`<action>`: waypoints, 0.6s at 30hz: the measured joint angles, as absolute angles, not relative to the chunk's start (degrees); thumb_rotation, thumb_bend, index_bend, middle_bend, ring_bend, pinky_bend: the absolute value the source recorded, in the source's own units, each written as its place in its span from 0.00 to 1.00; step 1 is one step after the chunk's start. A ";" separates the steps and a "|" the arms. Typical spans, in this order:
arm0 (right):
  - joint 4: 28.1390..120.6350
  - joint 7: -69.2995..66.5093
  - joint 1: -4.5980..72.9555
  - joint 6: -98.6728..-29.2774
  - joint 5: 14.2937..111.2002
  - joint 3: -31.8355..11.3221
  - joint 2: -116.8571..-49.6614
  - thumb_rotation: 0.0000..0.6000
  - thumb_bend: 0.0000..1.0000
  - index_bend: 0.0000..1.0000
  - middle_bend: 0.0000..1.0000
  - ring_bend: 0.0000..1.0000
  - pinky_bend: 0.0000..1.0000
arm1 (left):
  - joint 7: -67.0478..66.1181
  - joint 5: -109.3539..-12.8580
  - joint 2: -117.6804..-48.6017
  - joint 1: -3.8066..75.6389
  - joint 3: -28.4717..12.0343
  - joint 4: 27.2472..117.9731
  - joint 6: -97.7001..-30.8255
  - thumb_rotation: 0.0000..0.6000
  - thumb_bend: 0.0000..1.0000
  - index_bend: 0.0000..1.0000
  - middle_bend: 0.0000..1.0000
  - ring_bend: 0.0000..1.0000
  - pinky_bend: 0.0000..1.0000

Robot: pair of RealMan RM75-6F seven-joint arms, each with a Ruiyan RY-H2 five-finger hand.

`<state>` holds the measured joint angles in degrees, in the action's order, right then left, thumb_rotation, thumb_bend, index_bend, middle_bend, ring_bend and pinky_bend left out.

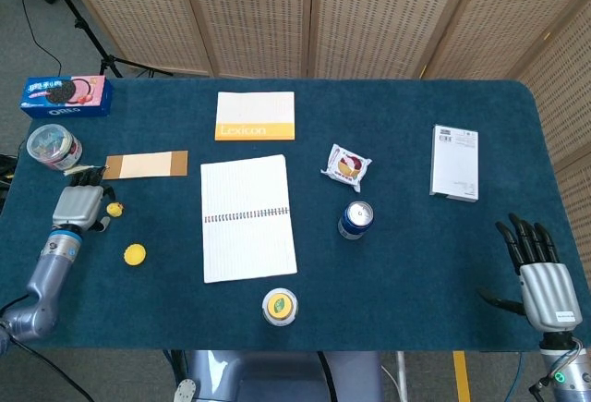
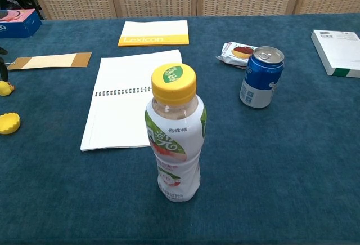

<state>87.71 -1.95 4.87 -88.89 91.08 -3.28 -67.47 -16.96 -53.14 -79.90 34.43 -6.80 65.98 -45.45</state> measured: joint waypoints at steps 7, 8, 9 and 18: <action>87.63 -2.00 4.88 -88.89 91.18 -3.23 -67.45 1.00 0.00 0.04 0.00 0.00 0.00 | -16.80 -53.25 -81.41 34.64 -6.85 64.33 -45.51 1.00 0.33 0.42 0.00 0.00 0.00; 87.65 -1.98 4.87 -88.88 91.19 -3.22 -67.44 1.00 0.00 0.04 0.00 0.00 0.00 | -16.66 -53.33 -81.60 34.64 -6.90 64.15 -45.58 1.00 0.33 0.42 0.00 0.00 0.00; 87.65 -1.99 4.88 -88.89 91.20 -3.22 -67.44 1.00 0.00 0.04 0.00 0.00 0.00 | -16.56 -53.42 -81.72 34.63 -6.92 64.00 -45.64 1.00 0.33 0.42 0.00 0.00 0.00; 87.65 -1.98 4.89 -88.88 91.31 -3.17 -67.43 1.00 0.00 0.04 0.00 0.00 0.00 | -16.36 -54.00 -82.31 34.53 -7.02 63.51 -46.08 1.00 0.35 0.47 0.00 0.00 0.00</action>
<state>87.65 -1.98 4.89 -88.88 91.31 -3.17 -67.43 -16.36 -54.00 -82.31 34.53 -7.02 63.51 -46.08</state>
